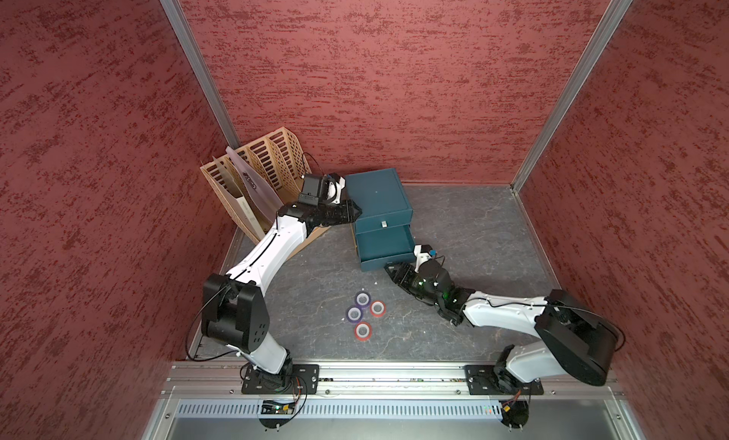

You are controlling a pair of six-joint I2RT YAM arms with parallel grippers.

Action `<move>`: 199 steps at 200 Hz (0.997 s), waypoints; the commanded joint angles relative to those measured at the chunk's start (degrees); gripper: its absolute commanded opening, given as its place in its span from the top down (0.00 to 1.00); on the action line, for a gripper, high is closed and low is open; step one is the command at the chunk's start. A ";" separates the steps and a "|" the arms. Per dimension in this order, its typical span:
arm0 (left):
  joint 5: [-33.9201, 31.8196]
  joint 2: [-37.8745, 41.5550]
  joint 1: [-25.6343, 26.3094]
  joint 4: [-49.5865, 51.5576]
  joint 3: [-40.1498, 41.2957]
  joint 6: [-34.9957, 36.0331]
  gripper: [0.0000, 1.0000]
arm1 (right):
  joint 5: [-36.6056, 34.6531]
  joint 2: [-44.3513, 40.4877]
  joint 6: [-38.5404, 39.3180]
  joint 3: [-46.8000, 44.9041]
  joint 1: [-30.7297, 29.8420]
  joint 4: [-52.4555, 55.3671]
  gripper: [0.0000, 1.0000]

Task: Place the transparent tape into the drawer according to color
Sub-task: Open the drawer in the storage box.

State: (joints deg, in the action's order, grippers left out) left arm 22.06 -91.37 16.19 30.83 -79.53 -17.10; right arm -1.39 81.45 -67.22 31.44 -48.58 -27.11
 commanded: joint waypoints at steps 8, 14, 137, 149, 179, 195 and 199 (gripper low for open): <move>0.08 1.86 0.25 1.35 1.17 0.67 0.37 | -1.61 -4.40 4.37 1.98 -1.77 6.62 0.40; 0.08 2.07 0.25 1.17 1.32 0.58 0.35 | -1.69 -5.18 4.91 2.23 -2.02 8.39 0.39; -1.63 20.94 0.18 0.26 16.08 -4.21 0.00 | 1.18 -14.11 18.58 7.81 -3.34 37.26 0.01; -1.55 23.81 0.25 0.65 18.92 -5.22 0.00 | 1.38 -14.13 20.01 8.72 -3.52 39.91 0.02; -1.03 29.38 0.51 4.15 25.19 -6.86 0.00 | 1.57 -14.60 22.07 9.81 -3.88 44.06 0.02; -0.38 31.57 1.20 6.48 28.40 -7.88 0.00 | 1.39 -15.08 23.13 10.38 -3.89 46.04 0.01; -0.28 31.99 1.49 7.08 29.21 -8.21 0.00 | 1.39 -15.24 23.38 10.47 -3.89 46.46 0.01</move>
State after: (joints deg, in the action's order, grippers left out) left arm 20.97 -61.91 16.67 33.61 -53.95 -23.11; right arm -0.30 67.81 -47.09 39.70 -51.88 14.04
